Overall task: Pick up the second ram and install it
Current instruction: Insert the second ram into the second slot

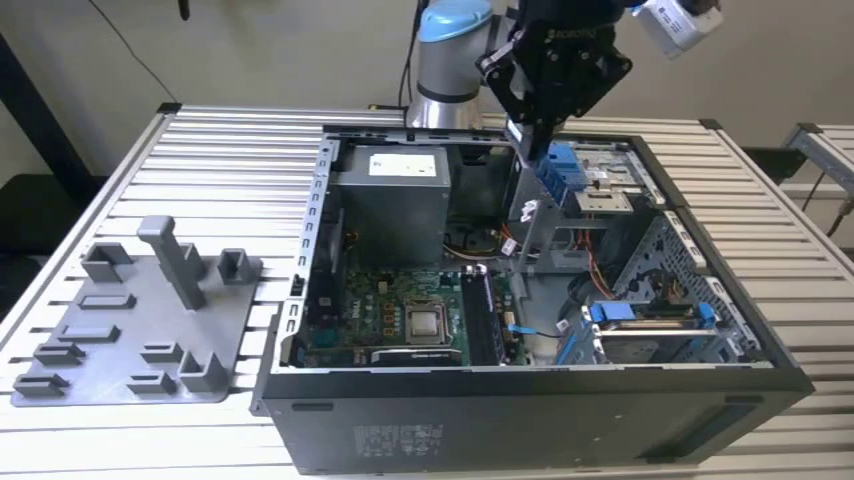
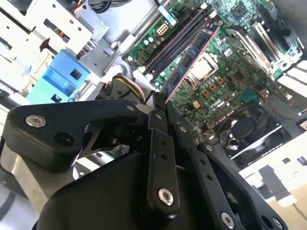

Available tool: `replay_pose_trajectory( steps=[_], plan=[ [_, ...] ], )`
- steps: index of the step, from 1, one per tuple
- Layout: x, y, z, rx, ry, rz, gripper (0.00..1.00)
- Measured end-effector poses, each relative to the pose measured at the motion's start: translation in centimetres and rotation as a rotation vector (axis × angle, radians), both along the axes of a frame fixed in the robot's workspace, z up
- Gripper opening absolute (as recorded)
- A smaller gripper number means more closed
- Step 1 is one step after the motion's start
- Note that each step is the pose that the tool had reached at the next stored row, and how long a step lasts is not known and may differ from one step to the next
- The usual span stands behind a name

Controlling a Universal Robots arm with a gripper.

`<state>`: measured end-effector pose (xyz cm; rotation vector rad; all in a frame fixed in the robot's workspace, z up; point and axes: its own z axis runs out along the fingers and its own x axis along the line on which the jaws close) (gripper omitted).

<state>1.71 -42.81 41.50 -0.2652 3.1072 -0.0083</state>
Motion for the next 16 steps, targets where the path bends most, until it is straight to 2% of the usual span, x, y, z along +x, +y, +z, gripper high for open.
replay_pose_trajectory(
  steps=[13, 16],
  plan=[
    [0.00, 0.00, -0.30, -0.0001, 0.0000, -0.234, 0.14],
    [-0.01, 0.00, -0.42, 0.0000, 0.0000, -0.257, 0.14]
  ],
)
